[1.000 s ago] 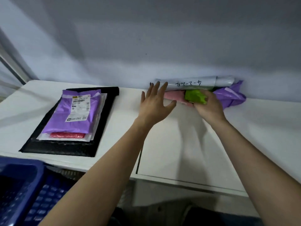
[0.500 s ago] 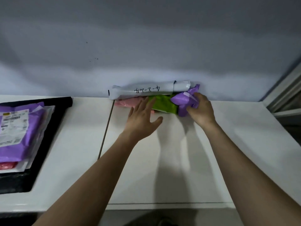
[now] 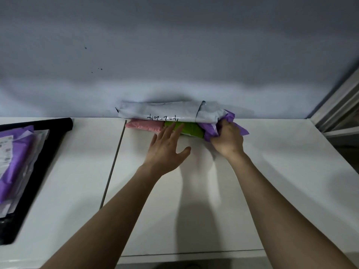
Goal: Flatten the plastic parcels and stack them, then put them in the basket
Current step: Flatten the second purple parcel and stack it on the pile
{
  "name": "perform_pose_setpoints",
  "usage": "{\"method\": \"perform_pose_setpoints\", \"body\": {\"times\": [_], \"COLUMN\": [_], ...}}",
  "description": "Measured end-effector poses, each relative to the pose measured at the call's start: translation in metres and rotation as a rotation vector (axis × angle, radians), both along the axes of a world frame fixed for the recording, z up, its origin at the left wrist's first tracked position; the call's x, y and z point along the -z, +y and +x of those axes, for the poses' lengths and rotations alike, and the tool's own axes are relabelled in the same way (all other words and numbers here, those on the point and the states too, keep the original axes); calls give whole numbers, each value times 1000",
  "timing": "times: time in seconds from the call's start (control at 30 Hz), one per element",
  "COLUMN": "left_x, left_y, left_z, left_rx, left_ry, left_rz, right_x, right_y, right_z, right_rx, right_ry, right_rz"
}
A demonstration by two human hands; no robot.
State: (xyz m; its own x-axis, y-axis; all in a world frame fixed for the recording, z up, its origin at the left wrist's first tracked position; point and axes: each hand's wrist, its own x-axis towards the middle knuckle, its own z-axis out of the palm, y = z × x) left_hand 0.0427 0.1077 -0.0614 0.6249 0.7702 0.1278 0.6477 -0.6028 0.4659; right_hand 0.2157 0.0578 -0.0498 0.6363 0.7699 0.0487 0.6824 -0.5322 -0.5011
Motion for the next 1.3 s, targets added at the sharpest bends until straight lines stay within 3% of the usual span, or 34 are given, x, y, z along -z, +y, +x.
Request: {"method": "perform_pose_setpoints", "body": {"times": [0.3, 0.53, 0.67, 0.87, 1.17, 1.3], "left_x": [-3, -15, -30, -65, -119, -106], "left_y": [-3, -5, -16, -37, -76, -76], "left_z": [-7, -12, -17, -40, -128, -148], "left_rx": [8, 30, 22, -92, 163, 53], "left_ry": [57, 35, -75, -498, -652, -746], "left_rz": [-46, 6, -22, -481, -673, -698], "right_x": [8, -37, -65, -78, -89, -85], "right_y": [0, -7, -18, -32, -34, -39], "right_z": [-1, -10, -27, -60, -129, -158], "right_rx": [60, 157, 121, 59, -135, -198], "right_ry": [-149, -39, 29, 268, 696, 803], "right_rz": [33, 261, 331, 410, 378, 383]}}
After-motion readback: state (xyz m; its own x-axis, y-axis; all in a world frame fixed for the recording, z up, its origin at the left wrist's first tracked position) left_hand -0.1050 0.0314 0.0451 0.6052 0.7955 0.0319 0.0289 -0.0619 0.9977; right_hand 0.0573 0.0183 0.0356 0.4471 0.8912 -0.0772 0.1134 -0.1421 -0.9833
